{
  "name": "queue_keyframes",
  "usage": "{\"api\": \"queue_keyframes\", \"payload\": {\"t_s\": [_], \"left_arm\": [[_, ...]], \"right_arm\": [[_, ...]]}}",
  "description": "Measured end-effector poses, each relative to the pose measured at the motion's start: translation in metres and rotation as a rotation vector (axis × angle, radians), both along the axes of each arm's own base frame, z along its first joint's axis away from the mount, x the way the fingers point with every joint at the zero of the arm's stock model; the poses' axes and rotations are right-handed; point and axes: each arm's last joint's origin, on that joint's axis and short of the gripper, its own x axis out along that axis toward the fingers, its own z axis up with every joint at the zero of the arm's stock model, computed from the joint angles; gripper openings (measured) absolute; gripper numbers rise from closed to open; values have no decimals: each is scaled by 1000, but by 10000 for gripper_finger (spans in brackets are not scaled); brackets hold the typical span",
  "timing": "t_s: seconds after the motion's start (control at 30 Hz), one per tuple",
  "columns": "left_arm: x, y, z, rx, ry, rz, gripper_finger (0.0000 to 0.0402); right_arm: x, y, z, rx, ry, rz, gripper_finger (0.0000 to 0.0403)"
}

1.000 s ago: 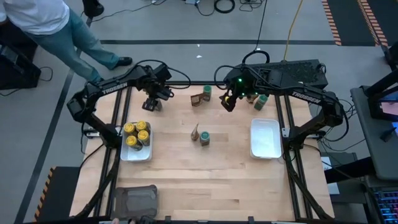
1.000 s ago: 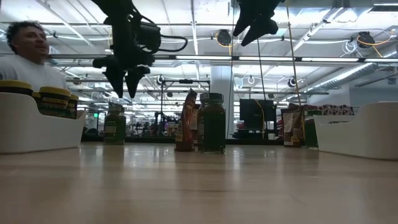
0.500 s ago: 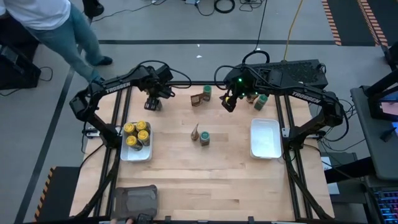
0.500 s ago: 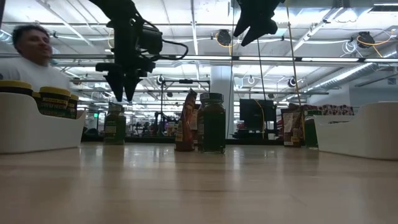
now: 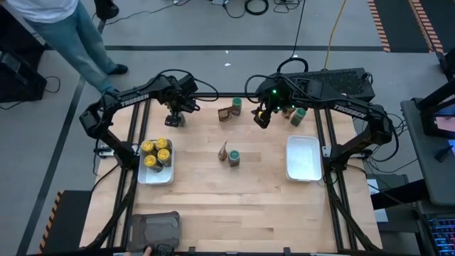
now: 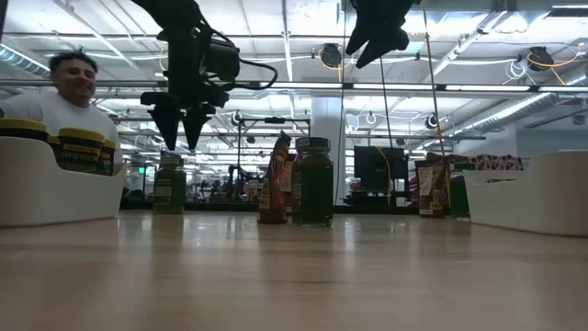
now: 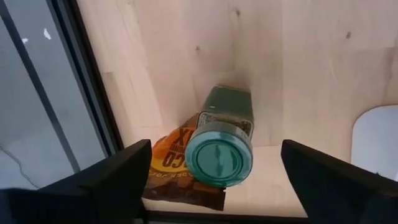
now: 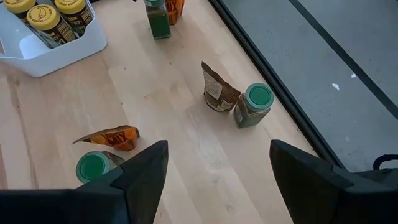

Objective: Sort spices by type
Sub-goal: Put the top left green seasoning bottle into the black bin

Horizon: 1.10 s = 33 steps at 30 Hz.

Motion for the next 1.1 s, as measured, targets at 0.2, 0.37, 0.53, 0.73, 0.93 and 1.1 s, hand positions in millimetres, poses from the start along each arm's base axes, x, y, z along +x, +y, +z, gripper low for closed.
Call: {"api": "queue_keyframes", "payload": {"t_s": [0.2, 0.37, 0.53, 0.73, 0.93, 1.1], "left_arm": [[-1, 0, 0, 2, 19, 2, 369], [1, 2, -13, -24, 101, 4, 369], [5, 6, -22, -24, 129, 6, 369], [9, 9, -31, -38, 148, 13, 368], [8, 9, -31, -43, 154, 29, 368], [8, 9, -31, -54, 149, 31, 368]], "right_arm": [[0, 0, 0, -2, 2, 3, 265], [1, 0, 0, -14, -4, 14, 265], [1, 0, 0, -14, -4, 14, 265], [1, 0, 0, -13, -4, 15, 265], [1, 0, 0, -15, -1, 18, 265], [1, 0, 0, -17, 1, 20, 265]]}}
